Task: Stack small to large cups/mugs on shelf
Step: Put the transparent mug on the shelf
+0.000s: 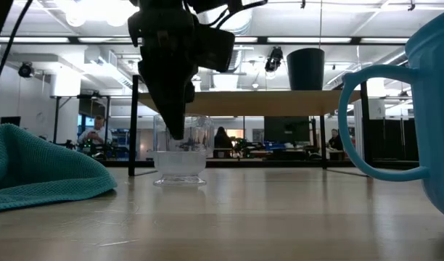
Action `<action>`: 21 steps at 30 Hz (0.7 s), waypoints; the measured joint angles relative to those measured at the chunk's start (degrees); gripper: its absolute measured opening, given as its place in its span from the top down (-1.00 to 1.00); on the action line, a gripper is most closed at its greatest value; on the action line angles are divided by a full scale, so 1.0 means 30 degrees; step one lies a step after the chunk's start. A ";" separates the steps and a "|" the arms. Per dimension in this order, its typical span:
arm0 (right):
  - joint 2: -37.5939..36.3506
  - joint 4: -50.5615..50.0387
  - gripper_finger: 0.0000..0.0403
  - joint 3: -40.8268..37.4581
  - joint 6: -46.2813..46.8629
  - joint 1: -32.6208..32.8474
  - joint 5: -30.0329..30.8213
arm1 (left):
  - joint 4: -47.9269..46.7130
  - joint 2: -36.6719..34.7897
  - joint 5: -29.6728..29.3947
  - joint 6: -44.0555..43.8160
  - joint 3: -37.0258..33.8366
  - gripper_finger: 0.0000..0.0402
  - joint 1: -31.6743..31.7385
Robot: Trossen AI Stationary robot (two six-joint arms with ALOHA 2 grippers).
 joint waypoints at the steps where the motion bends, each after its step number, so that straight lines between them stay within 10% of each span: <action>1: 0.0000 0.0006 0.54 -0.0008 -0.0003 0.0000 0.0000 | -0.0012 0.0008 -0.0011 0.0000 0.0000 0.61 0.0004; 6: 0.0000 0.0000 0.56 -0.0037 -0.0002 0.0000 -0.0007 | -0.0127 -0.0312 0.0003 -0.0002 0.0000 0.95 0.0018; 21: 0.0000 0.0010 0.56 -0.0037 -0.0556 0.0000 -0.0007 | -0.6437 -0.4393 -0.1605 -0.0204 0.4170 1.00 -0.0035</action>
